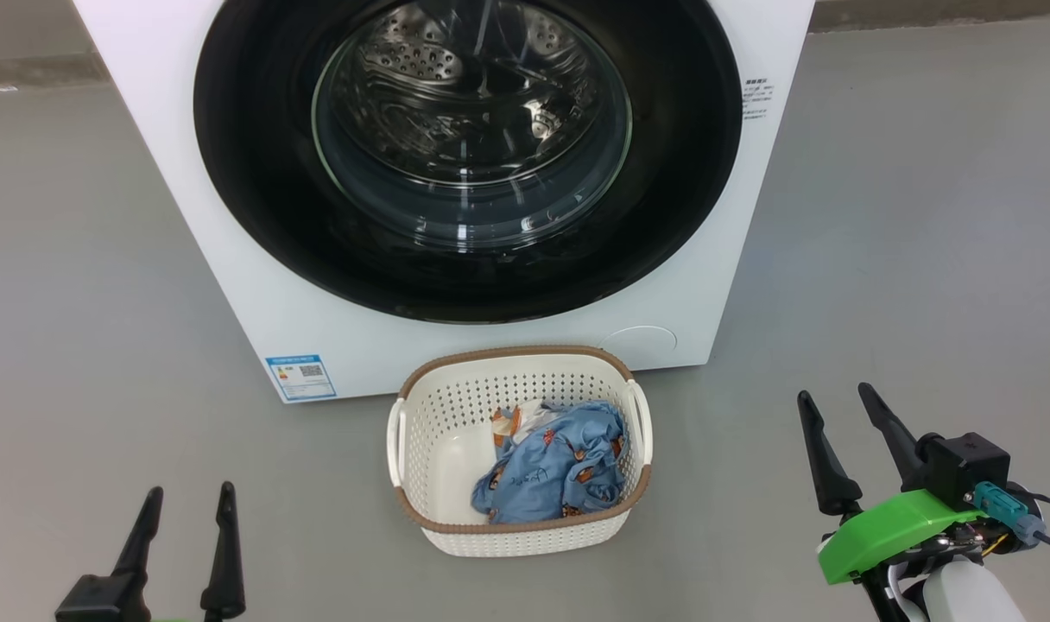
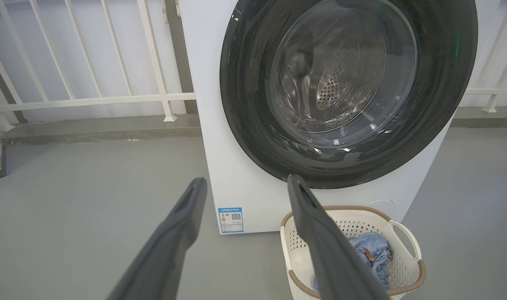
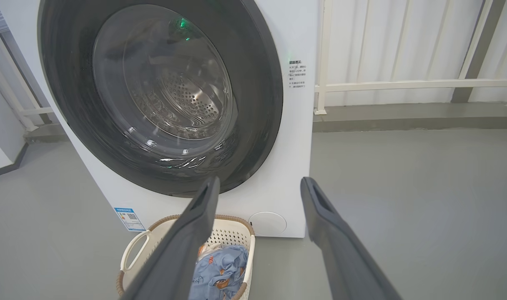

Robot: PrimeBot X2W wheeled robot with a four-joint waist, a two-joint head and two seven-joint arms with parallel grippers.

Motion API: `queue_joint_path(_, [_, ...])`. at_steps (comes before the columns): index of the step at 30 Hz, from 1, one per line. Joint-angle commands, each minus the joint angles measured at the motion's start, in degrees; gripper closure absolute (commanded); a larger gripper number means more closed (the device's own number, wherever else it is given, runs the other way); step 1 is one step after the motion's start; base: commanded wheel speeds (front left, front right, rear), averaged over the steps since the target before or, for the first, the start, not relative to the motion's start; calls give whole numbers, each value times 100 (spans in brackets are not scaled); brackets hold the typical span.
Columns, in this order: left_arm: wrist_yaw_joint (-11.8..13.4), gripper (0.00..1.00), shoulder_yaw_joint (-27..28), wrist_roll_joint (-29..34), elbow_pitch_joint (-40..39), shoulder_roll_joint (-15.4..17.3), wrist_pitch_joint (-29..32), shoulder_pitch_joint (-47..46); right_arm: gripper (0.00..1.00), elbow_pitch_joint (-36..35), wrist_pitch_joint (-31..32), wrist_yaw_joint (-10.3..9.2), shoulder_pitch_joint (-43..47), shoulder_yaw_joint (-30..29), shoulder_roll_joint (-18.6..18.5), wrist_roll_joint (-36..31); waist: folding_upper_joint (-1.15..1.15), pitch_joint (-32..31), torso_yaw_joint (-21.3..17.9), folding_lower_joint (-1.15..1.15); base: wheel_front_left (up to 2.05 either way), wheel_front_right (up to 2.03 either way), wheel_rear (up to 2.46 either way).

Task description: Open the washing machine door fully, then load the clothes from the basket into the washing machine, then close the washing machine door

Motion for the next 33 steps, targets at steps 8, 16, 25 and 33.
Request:
queue_joint_path(8, [2, 0, 219, -118, -201, 34, -69, -111, 0, -21, -70, -6, -201, 126, -38, 26, 0, 1, 13, 0, 0, 0, 0])
queue_joint_path(16, [5, 0, 222, -123, -193, 20, -69, -105, 0, -16, -70, -6, -201, 123, -44, -22, 0, -9, 5, 0, 0, 0, 0])
queue_joint_path(25, [-10, 0, 247, -59, -172, 11, -69, -142, 0, -22, -70, -6, -204, 107, -56, -30, 0, 0, 8, 0, 2, 2, -4])
queue_joint_path(33, [-28, 0, 250, -82, -130, 5, -69, -192, 0, -76, -70, -6, -175, 36, -55, -43, 0, 17, 20, 0, 50, 50, -100])
